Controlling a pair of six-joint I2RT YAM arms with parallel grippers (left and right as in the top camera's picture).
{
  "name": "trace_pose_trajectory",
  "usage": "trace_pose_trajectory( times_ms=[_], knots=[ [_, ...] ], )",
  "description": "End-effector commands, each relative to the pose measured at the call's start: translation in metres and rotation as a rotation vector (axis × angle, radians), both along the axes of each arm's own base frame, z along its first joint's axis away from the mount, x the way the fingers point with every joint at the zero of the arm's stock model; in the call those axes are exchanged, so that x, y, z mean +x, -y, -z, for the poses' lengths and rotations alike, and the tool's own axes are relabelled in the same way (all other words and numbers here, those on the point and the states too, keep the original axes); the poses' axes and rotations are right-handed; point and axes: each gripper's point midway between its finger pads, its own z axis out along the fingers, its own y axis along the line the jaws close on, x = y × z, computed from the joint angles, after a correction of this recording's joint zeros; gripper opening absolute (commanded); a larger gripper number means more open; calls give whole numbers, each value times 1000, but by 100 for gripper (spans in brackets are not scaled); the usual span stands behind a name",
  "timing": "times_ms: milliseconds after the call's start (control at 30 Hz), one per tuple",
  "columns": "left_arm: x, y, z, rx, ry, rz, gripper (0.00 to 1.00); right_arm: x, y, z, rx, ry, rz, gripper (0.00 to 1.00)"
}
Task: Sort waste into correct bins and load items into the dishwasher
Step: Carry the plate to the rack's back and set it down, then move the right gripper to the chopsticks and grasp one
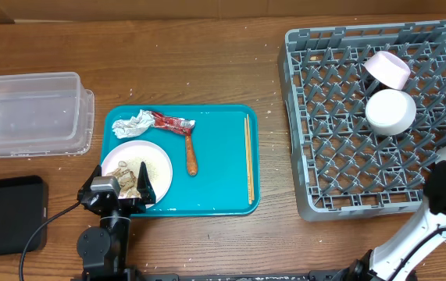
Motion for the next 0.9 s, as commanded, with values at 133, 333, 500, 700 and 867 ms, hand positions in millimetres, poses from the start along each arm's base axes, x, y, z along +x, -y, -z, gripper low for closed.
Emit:
trace_pose_trajectory(
  times_ms=[133,333,500,700,867],
  knots=[
    [0,-1,0,-7,4,-2,100,-3,-172,-30,23,23,-382,90],
    [0,-1,0,-7,4,-2,100,-24,-308,3,-48,-81,-693,100],
    [0,-1,0,-7,4,-2,100,-47,-395,45,-57,-154,-896,100],
    [0,-1,0,-7,4,-2,100,-73,-440,150,-90,-338,-877,99],
    [0,-1,0,-7,4,-2,100,-88,-436,209,-78,-433,-822,86]
  ],
)
